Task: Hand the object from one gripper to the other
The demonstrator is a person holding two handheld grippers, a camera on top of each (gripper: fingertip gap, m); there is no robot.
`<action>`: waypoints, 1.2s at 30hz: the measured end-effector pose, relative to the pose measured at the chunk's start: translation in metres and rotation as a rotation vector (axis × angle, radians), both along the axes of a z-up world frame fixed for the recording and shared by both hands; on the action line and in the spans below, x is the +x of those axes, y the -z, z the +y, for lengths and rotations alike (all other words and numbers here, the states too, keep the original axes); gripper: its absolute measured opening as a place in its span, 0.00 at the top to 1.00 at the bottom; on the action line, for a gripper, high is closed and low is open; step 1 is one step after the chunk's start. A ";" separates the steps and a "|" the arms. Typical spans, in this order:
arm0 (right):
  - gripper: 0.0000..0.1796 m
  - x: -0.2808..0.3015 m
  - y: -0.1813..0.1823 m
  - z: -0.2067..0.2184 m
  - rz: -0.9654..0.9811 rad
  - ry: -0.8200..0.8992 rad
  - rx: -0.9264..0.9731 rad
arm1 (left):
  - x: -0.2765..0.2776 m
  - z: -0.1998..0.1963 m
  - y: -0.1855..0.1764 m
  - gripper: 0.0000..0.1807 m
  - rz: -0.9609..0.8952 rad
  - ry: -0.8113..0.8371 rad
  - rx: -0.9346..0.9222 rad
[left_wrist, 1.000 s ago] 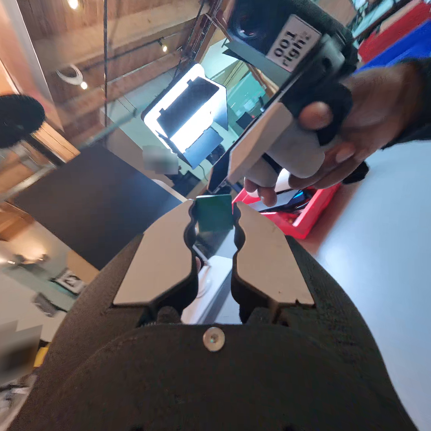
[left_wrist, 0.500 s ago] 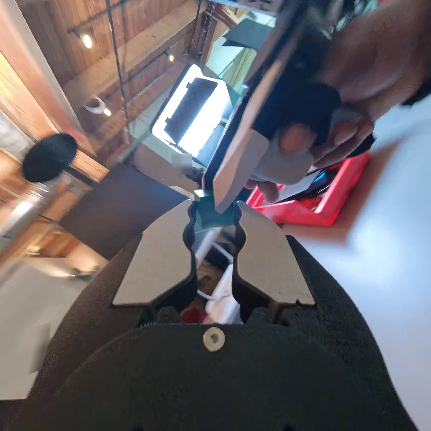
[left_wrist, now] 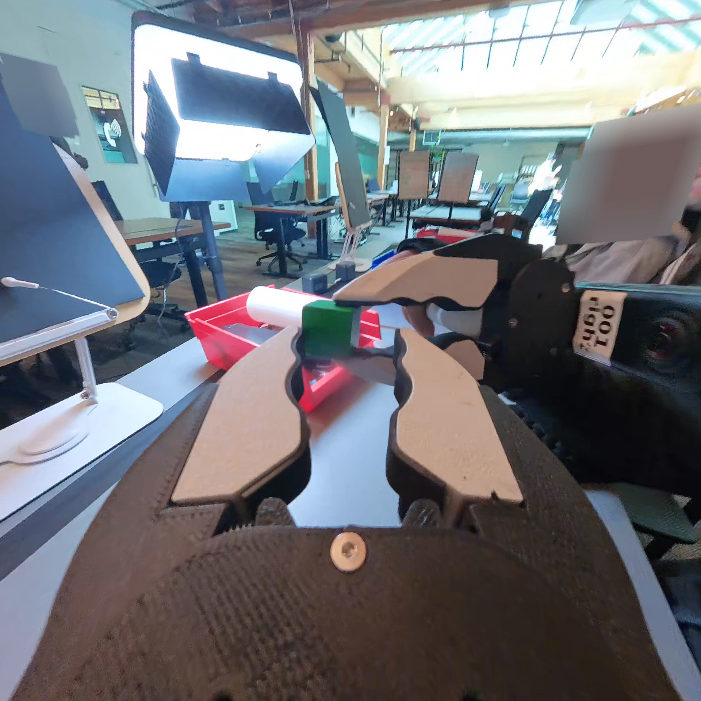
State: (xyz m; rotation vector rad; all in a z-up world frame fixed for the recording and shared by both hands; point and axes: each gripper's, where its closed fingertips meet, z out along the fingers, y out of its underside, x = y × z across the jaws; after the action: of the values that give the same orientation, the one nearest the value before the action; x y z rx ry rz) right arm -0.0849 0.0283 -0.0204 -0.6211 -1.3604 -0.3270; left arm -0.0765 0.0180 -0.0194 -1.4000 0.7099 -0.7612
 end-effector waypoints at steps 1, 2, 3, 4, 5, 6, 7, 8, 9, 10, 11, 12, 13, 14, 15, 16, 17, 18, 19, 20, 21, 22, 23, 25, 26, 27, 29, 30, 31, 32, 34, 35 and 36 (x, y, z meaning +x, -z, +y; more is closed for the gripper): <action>0.85 -0.002 0.001 -0.003 -0.022 0.000 0.040 | 0.000 0.001 0.003 0.76 0.019 -0.009 0.000; 0.85 -0.004 0.003 -0.008 -0.043 -0.016 0.075 | -0.001 0.002 0.005 0.78 0.034 -0.013 0.000; 0.85 -0.006 0.004 -0.013 -0.054 -0.039 0.094 | -0.001 0.002 0.006 0.81 0.043 -0.006 0.007; 0.85 -0.006 0.002 -0.016 -0.052 -0.040 0.107 | -0.002 0.000 0.005 0.83 0.042 0.010 0.020; 0.85 -0.007 0.001 -0.019 -0.054 -0.049 0.114 | -0.002 -0.003 0.003 0.83 0.038 0.030 0.031; 0.85 -0.007 0.000 -0.023 -0.052 -0.070 0.115 | -0.002 -0.006 0.002 0.83 0.040 0.054 0.042; 0.85 -0.006 -0.002 -0.027 -0.044 -0.099 0.116 | -0.001 -0.010 0.000 0.84 0.041 0.079 0.060; 0.85 -0.006 -0.004 -0.031 -0.035 -0.125 0.105 | -0.001 -0.013 -0.001 0.84 0.042 0.097 0.081; 0.85 -0.005 -0.006 -0.032 -0.017 -0.145 0.073 | -0.001 -0.015 -0.003 0.85 0.044 0.104 0.102; 0.85 -0.003 -0.009 -0.033 0.022 -0.177 0.016 | -0.001 -0.017 -0.006 0.87 0.039 0.106 0.129; 0.87 -0.001 -0.012 -0.036 0.067 -0.226 -0.062 | -0.002 -0.018 -0.009 0.90 0.033 0.096 0.156; 0.89 0.001 -0.017 -0.040 0.108 -0.286 -0.136 | -0.003 -0.018 -0.010 0.94 0.034 0.079 0.172; 0.91 0.004 -0.022 -0.043 0.144 -0.332 -0.190 | -0.004 -0.018 -0.010 0.96 0.036 0.079 0.174; 0.94 0.006 -0.025 -0.045 0.166 -0.358 -0.223 | -0.004 -0.018 -0.010 1.00 0.026 0.091 0.165; 1.00 0.008 -0.025 -0.045 0.163 -0.361 -0.234 | -0.005 -0.018 -0.011 1.00 0.002 0.098 0.153; 1.00 0.008 -0.022 -0.043 0.142 -0.353 -0.224 | -0.006 -0.016 -0.011 1.00 -0.024 0.106 0.137; 1.00 0.009 -0.020 -0.039 0.135 -0.340 -0.223 | -0.008 -0.014 -0.011 1.00 -0.044 0.108 0.117; 1.00 0.010 -0.019 -0.035 0.147 -0.341 -0.254 | -0.011 -0.011 -0.010 1.00 -0.055 0.100 0.104; 1.00 0.012 -0.022 -0.034 0.172 -0.360 -0.292 | -0.014 -0.009 -0.009 1.00 -0.060 0.092 0.100; 1.00 0.014 -0.025 -0.034 0.196 -0.378 -0.317 | -0.017 -0.007 -0.010 1.00 -0.061 0.082 0.099; 1.00 0.016 -0.027 -0.033 0.212 -0.384 -0.328 | -0.019 -0.006 -0.010 1.00 -0.060 0.072 0.100; 1.00 0.017 -0.028 -0.032 0.218 -0.380 -0.331 | -0.020 -0.006 -0.011 1.00 -0.059 0.068 0.105; 1.00 0.018 -0.029 -0.030 0.221 -0.372 -0.327 | -0.020 -0.006 -0.012 1.00 -0.058 0.065 0.109; 1.00 0.018 -0.029 -0.028 0.223 -0.361 -0.328 | -0.022 -0.006 -0.013 1.00 -0.056 0.057 0.114; 1.00 0.018 -0.029 -0.028 0.224 -0.356 -0.329 | -0.022 -0.006 -0.014 1.00 -0.057 0.057 0.114; 1.00 0.017 -0.028 -0.028 0.225 -0.356 -0.330 | -0.022 -0.006 -0.014 1.00 -0.057 0.056 0.115; 1.00 0.016 -0.027 -0.027 0.228 -0.356 -0.338 | -0.023 -0.005 -0.014 1.00 -0.047 0.043 0.120; 1.00 0.015 -0.027 -0.027 0.229 -0.354 -0.340 | -0.025 -0.004 -0.014 1.00 -0.043 0.034 0.125; 1.00 0.015 -0.027 -0.026 0.230 -0.349 -0.344 | -0.026 -0.004 -0.015 1.00 -0.041 0.029 0.129; 1.00 0.016 -0.027 -0.025 0.234 -0.346 -0.347 | -0.027 -0.004 -0.016 1.00 -0.044 0.025 0.132; 1.00 0.016 -0.028 -0.024 0.248 -0.351 -0.364 | -0.031 -0.004 -0.020 1.00 -0.053 0.020 0.138; 1.00 0.017 -0.029 -0.023 0.259 -0.354 -0.377 | -0.032 -0.005 -0.022 1.00 -0.054 0.016 0.140; 1.00 0.017 -0.030 -0.022 0.267 -0.358 -0.390 | -0.034 -0.005 -0.023 1.00 -0.054 0.009 0.146</action>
State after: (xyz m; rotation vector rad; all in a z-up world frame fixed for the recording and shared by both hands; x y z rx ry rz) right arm -0.0674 0.0059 0.0095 -0.6976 -1.2530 0.3088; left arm -0.1108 0.0129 0.0041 -1.2403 0.7164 -0.7369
